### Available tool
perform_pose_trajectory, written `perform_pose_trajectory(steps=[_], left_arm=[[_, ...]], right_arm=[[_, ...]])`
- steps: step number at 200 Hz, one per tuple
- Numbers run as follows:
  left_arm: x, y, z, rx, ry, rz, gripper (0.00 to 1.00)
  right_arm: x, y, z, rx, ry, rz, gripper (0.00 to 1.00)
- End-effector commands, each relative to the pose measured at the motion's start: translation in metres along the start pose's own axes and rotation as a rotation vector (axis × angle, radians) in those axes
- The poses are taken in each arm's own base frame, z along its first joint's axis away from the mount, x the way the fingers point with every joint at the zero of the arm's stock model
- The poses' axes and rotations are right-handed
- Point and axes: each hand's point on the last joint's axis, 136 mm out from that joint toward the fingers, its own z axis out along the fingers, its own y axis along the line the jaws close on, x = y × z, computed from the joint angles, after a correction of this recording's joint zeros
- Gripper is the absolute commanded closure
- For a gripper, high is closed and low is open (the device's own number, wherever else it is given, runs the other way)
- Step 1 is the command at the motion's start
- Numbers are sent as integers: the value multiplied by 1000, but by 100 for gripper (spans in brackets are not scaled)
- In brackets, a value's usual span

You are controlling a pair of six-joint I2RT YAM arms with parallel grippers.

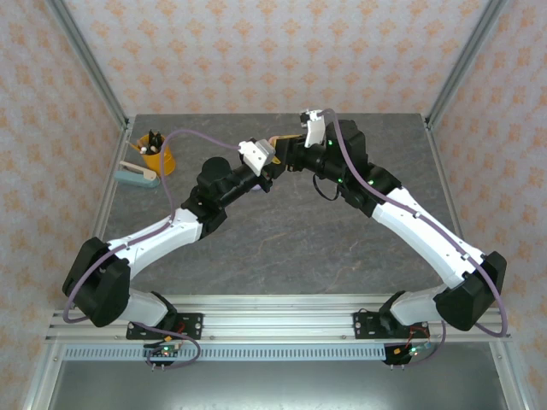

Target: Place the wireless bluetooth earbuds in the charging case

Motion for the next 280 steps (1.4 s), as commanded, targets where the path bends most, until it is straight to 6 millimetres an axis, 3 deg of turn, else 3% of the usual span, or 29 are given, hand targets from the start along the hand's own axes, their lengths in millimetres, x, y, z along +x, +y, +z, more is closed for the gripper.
perform_pose_trajectory(steps=[1, 15, 72, 105, 120, 142, 187, 235, 254, 280], left_arm=[[-54, 4, -3, -4, -181, 15, 100], [-53, 4, -3, 1, -178, 12, 100], [-50, 2, -4, 9, -169, 4, 100], [-43, 2, -5, 7, -154, -2, 100], [-38, 1, -6, 17, -145, -6, 100], [-30, -1, -8, 41, -122, -8, 100], [-12, -9, -6, 107, -69, -28, 100], [-1, -16, -2, 155, -26, -39, 100], [3, -9, 1, 131, -13, -54, 100], [13, 15, 8, 69, 10, -130, 100]], right_arm=[[37, 9, 0, -58, 140, 7, 76], [33, 4, 2, -33, 123, 20, 69], [15, -3, 4, -11, 69, 89, 63], [-14, -1, -12, -21, -3, 152, 58], [-28, -12, -18, 17, -30, 211, 58], [-32, -32, -16, 108, 39, 257, 58], [-23, -48, 3, 199, 197, 266, 59], [13, -59, 35, 222, 455, 279, 66], [27, -58, 31, 224, 513, 276, 70], [47, -49, 6, 231, 534, 243, 73]])
